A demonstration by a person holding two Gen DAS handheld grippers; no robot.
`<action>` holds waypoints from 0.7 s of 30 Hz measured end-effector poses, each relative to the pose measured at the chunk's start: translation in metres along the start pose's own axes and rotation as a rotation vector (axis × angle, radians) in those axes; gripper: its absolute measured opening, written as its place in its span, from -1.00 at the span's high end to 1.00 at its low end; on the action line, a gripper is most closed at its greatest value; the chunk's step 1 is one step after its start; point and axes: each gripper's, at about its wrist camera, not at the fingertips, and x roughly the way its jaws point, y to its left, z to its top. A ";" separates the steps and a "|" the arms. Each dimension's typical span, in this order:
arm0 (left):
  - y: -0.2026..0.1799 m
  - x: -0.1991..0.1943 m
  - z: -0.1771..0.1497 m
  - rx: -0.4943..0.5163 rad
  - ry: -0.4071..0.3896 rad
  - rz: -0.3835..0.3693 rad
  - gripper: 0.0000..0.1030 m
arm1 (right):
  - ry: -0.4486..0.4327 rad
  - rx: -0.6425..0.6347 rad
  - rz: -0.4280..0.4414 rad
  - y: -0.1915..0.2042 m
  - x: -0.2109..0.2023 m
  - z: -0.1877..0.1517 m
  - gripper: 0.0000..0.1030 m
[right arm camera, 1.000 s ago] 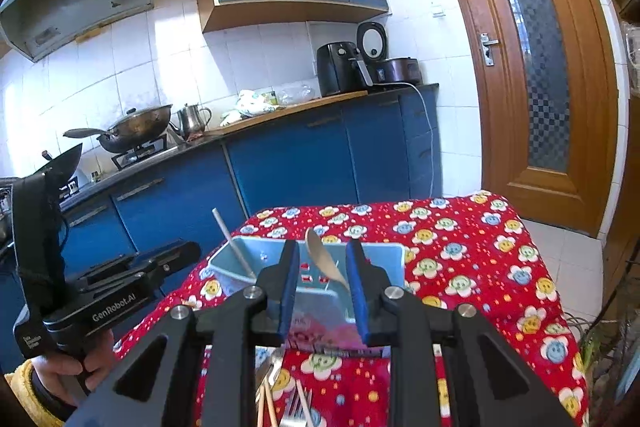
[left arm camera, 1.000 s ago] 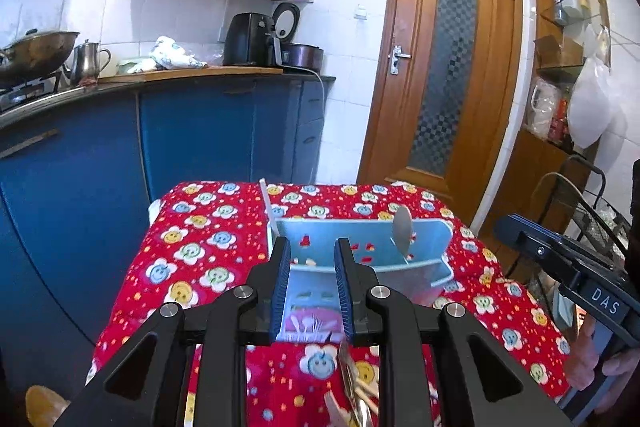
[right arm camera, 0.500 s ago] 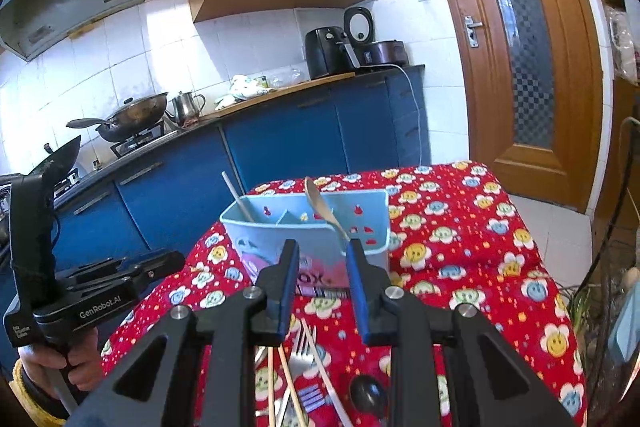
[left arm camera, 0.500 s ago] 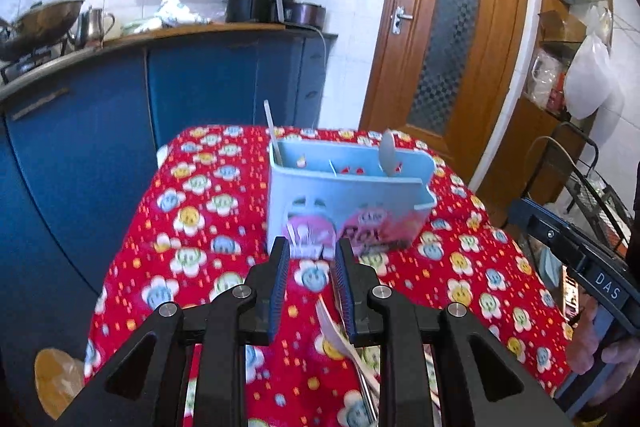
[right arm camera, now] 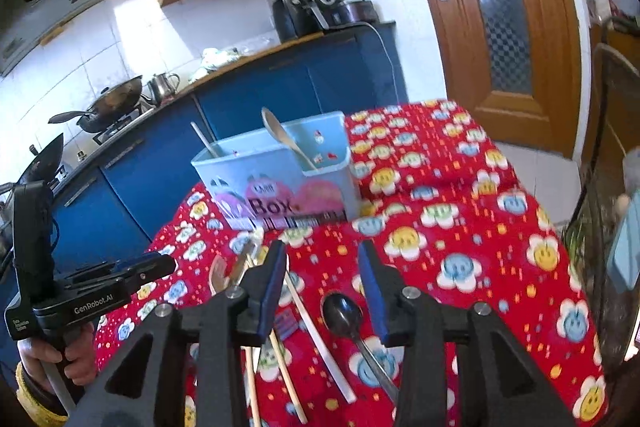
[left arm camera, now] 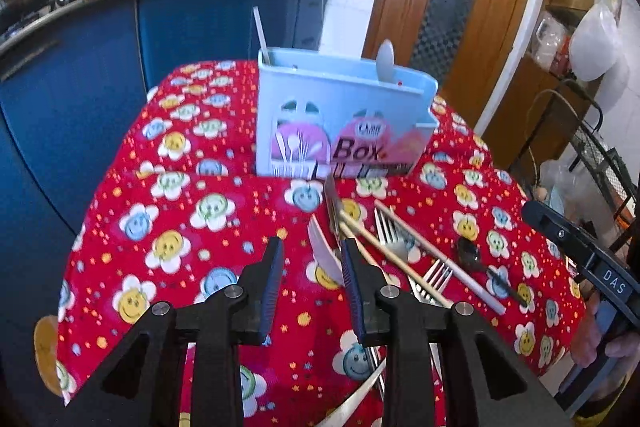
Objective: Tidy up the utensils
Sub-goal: 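Move both open grippers back down to the remaining utensils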
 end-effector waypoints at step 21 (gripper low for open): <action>0.005 0.056 0.010 -0.070 0.118 -0.013 0.47 | 0.079 0.126 -0.028 -0.044 0.011 -0.028 0.21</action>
